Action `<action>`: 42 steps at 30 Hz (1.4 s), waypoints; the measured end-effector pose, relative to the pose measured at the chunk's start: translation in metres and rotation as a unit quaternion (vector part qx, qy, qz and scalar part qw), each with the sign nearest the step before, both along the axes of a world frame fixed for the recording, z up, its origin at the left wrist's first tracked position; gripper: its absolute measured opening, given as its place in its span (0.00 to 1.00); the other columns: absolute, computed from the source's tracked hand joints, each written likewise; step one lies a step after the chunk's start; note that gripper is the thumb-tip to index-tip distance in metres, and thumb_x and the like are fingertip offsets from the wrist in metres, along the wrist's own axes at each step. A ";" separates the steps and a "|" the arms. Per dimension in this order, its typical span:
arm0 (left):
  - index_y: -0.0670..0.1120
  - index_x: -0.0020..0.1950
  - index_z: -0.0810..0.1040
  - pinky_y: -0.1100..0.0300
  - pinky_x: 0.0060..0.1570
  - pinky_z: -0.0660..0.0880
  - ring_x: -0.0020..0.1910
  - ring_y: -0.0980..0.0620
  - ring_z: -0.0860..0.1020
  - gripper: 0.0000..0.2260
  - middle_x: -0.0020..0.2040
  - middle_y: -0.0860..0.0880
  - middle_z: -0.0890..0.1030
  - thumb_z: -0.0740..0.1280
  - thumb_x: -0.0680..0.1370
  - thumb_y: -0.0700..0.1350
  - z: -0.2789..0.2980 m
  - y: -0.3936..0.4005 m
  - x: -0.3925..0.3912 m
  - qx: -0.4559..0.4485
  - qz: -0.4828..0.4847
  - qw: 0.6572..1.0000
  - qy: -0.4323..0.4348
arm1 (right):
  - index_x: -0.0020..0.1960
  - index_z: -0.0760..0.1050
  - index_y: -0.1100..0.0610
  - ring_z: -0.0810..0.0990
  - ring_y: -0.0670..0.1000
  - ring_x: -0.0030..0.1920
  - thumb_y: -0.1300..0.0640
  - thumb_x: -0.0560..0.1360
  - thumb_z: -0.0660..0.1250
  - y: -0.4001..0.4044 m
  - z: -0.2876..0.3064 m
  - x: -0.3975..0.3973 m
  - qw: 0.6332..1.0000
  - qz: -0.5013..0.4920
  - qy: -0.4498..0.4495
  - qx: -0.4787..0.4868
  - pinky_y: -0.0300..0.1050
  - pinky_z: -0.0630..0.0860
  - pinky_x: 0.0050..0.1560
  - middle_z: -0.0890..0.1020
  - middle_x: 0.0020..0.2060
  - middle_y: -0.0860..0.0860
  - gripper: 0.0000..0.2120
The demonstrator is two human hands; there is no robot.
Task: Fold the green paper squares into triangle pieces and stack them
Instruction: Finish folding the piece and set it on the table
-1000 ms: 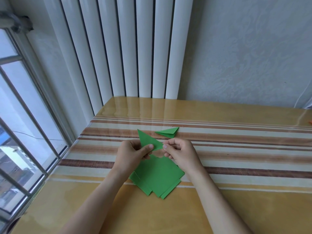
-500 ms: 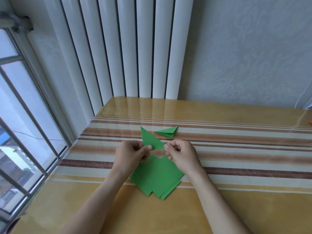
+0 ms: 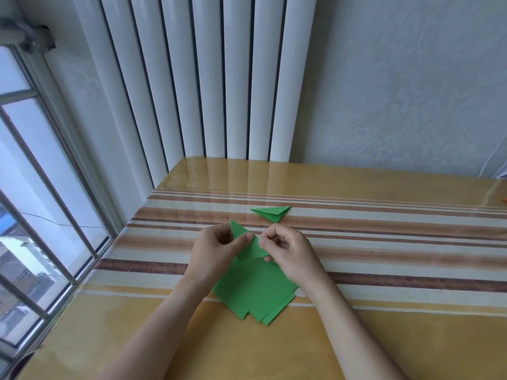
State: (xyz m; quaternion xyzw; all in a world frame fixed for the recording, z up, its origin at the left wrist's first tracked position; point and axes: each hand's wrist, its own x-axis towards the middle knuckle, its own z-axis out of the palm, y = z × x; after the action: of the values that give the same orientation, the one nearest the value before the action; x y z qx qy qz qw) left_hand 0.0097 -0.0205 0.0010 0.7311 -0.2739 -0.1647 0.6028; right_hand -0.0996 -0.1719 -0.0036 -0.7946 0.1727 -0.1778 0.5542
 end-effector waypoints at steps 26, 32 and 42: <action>0.46 0.40 0.86 0.64 0.38 0.79 0.36 0.56 0.84 0.06 0.36 0.50 0.86 0.76 0.77 0.42 0.004 0.000 -0.003 -0.061 0.100 0.992 -0.051 | 0.44 0.82 0.51 0.79 0.43 0.37 0.53 0.81 0.70 0.001 -0.004 0.003 0.998 -0.033 0.022 -0.040 0.39 0.77 0.42 0.81 0.36 0.44 0.07; 0.44 0.41 0.86 0.67 0.37 0.79 0.35 0.58 0.83 0.05 0.36 0.49 0.86 0.76 0.77 0.39 0.004 0.000 -0.003 -0.094 0.131 0.986 -0.031 | 0.44 0.82 0.53 0.80 0.43 0.34 0.53 0.82 0.68 0.000 -0.002 0.002 0.995 -0.069 0.044 -0.050 0.35 0.74 0.36 0.82 0.33 0.46 0.08; 0.41 0.47 0.83 0.65 0.40 0.80 0.36 0.54 0.82 0.03 0.38 0.46 0.85 0.71 0.80 0.39 0.001 -0.001 0.001 -0.085 0.076 0.993 0.031 | 0.45 0.81 0.58 0.79 0.49 0.34 0.53 0.82 0.69 -0.002 -0.001 0.002 0.986 -0.134 -0.025 0.099 0.48 0.80 0.41 0.82 0.30 0.48 0.11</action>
State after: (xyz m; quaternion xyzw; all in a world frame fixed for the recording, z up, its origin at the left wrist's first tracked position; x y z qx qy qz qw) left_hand 0.0110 -0.0214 0.0022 0.6908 -0.2119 -0.1169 0.6814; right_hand -0.0974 -0.1737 -0.0042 -0.7008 0.2806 -0.2518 0.6056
